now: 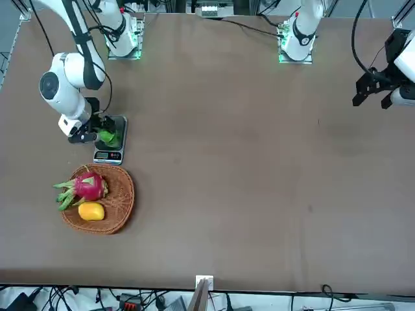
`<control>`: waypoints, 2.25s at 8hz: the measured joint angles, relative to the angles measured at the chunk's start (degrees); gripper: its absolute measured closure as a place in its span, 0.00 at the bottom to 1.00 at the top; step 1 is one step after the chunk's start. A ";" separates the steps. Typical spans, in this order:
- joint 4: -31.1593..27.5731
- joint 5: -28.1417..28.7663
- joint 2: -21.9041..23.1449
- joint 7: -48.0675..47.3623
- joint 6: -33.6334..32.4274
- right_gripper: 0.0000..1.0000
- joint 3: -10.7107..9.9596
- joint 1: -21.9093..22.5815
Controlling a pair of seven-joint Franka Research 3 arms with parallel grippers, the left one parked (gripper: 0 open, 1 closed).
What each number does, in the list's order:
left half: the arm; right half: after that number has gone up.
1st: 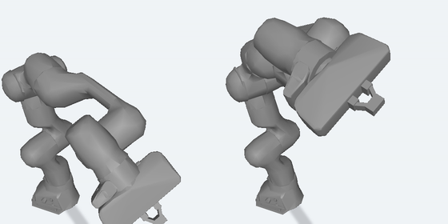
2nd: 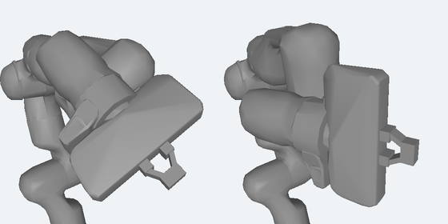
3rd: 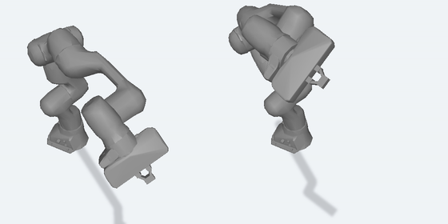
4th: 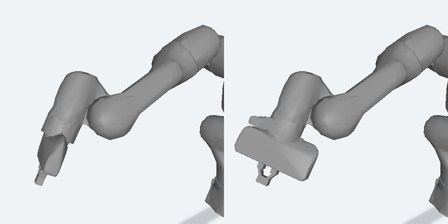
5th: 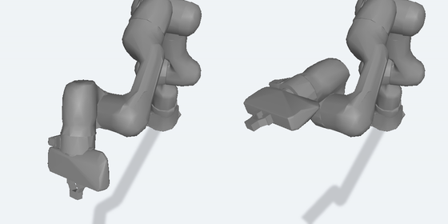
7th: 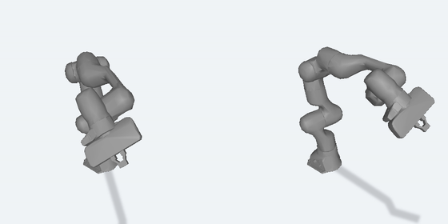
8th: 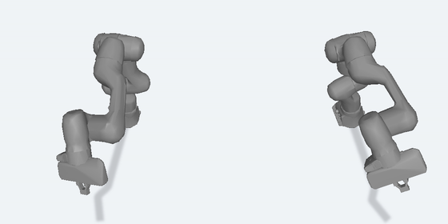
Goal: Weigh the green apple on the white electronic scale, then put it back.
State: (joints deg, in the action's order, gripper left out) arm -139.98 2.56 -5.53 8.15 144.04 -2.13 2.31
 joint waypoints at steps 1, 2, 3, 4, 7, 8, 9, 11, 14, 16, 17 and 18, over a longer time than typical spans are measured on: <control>1.31 0.00 1.26 -0.07 -1.96 0.00 0.12 0.00; 3.13 0.00 2.68 -0.10 -4.72 0.00 0.16 0.01; 5.43 0.01 4.16 -0.13 -7.87 0.00 0.16 0.01; 7.99 0.02 5.73 -0.59 -10.96 0.00 0.17 0.00; 19.38 0.05 9.14 -1.75 -26.31 0.00 0.17 0.00; 24.04 0.07 9.69 -2.00 -32.04 0.00 0.17 0.00; 27.56 0.08 10.34 -2.13 -35.98 0.00 0.17 0.00; 30.78 0.08 12.68 -2.24 -40.80 0.00 0.09 -0.01; 31.12 0.08 17.58 -2.46 -45.14 0.00 0.08 -0.02; 31.00 0.08 18.51 -2.53 -45.83 0.00 0.07 -0.02; 30.50 0.08 18.18 -2.54 -45.67 0.00 0.07 -0.03; 29.32 0.08 17.30 -2.54 -44.36 0.00 0.06 -0.06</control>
State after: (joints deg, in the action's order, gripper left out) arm -110.66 2.64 11.77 5.61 99.68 -2.06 2.24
